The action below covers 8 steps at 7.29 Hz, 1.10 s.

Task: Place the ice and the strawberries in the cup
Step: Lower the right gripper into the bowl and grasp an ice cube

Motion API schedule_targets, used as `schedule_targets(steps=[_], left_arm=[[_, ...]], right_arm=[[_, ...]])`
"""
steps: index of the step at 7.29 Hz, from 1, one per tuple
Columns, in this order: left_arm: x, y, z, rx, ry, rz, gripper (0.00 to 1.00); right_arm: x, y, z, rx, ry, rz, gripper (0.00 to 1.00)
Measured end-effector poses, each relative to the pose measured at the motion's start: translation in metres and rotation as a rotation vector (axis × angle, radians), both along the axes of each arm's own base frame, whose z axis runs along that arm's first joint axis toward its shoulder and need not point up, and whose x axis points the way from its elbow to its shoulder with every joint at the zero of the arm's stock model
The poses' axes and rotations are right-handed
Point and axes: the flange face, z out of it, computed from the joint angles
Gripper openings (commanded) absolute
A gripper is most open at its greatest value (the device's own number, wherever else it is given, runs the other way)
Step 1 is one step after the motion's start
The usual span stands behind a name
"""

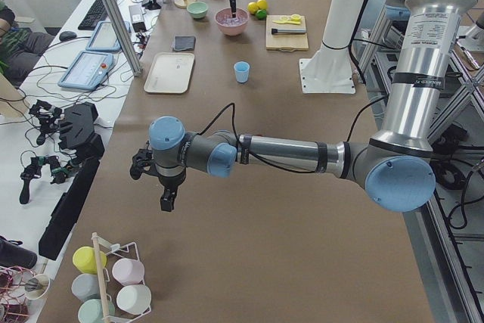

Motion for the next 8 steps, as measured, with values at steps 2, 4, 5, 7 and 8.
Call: schedule_targets(steps=[2, 4, 5, 7, 8], left_arm=[[0.0001, -0.0013, -0.0011, 0.002, 0.000, 0.000, 0.98], [0.0001, -0.0014, -0.0006, 0.001, 0.000, 0.001, 0.98], [0.0001, -0.0013, 0.0001, 0.000, 0.000, 0.001, 0.98], [0.0001, -0.0015, 0.0008, -0.001, 0.000, 0.001, 0.98], [0.0001, -0.0019, 0.0005, -0.001, 0.000, 0.001, 0.98]], right_arm=[[-0.0064, 0.0022, 0.0009, 0.005, 0.012, -0.005, 0.81], [-0.0108, 0.0032, 0.0000, 0.006, 0.016, -0.011, 0.71], [-0.0120, 0.0034, -0.0004, 0.007, 0.016, -0.013, 0.71], [-0.0136, 0.0028, 0.0032, 0.007, 0.020, -0.021, 0.71], [-0.0136, 0.0025, 0.0049, 0.005, 0.022, -0.022, 0.71]])
